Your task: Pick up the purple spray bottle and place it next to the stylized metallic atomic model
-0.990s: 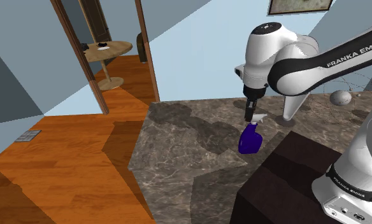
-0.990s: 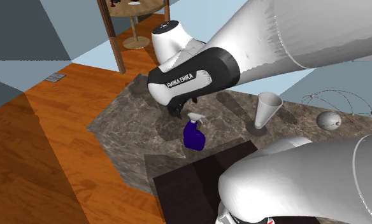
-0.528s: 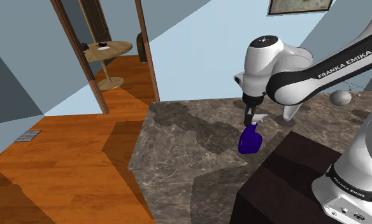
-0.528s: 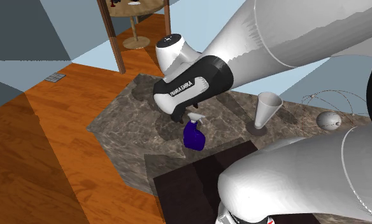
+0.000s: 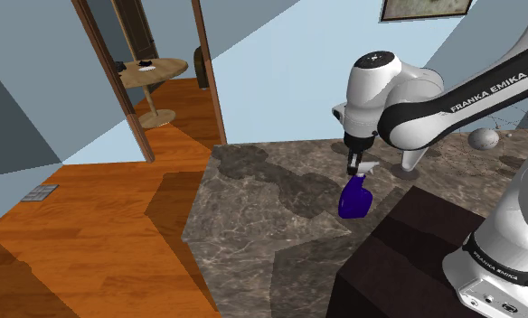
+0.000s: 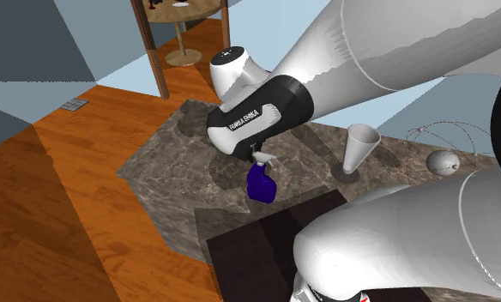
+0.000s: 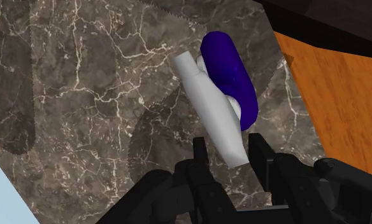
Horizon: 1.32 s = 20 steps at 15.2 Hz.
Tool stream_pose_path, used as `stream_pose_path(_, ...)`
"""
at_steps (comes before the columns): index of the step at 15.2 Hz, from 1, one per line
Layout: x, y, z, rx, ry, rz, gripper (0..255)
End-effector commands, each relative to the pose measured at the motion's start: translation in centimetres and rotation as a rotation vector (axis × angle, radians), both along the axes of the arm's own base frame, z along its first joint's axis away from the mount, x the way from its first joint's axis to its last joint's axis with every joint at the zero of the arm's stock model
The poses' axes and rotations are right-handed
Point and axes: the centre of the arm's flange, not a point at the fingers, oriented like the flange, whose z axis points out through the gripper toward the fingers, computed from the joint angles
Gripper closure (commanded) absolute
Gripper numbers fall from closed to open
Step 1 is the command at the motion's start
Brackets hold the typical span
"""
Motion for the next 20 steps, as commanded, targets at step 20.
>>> stream_pose_path(20, 0.0, 0.0, 6.3, 0.000, 0.000, 0.000, 255)
